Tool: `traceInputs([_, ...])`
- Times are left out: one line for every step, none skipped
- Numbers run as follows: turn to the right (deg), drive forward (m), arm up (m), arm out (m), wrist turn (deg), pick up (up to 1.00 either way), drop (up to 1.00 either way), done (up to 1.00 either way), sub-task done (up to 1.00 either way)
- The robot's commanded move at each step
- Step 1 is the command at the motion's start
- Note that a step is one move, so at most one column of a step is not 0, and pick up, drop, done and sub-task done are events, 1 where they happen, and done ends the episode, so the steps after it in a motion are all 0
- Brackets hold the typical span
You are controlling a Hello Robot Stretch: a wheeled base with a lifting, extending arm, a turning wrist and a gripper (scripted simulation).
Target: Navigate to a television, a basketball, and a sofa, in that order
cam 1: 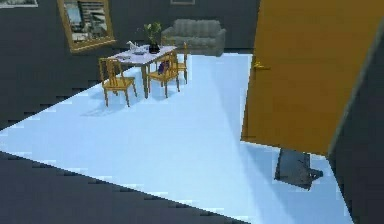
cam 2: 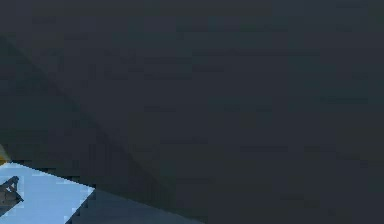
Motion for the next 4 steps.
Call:
traceInputs([0.0, 1.0, 0.0, 0.0, 0.0, 0.0, 0.0, 0.0, 0.0])
traceInputs([0.0, 0.85, 0.0, 0.0, 0.0, 0.0, 0.0, 0.0, 0.0])
traceInputs([27.0, 0.0, 0.0, 0.0, 0.0, 0.0, 0.0, 0.0, 0.0])
traceInputs([0.0, 0.05, 0.0, 0.0, 0.0, 0.0, 0.0, 0.0, 0.0])
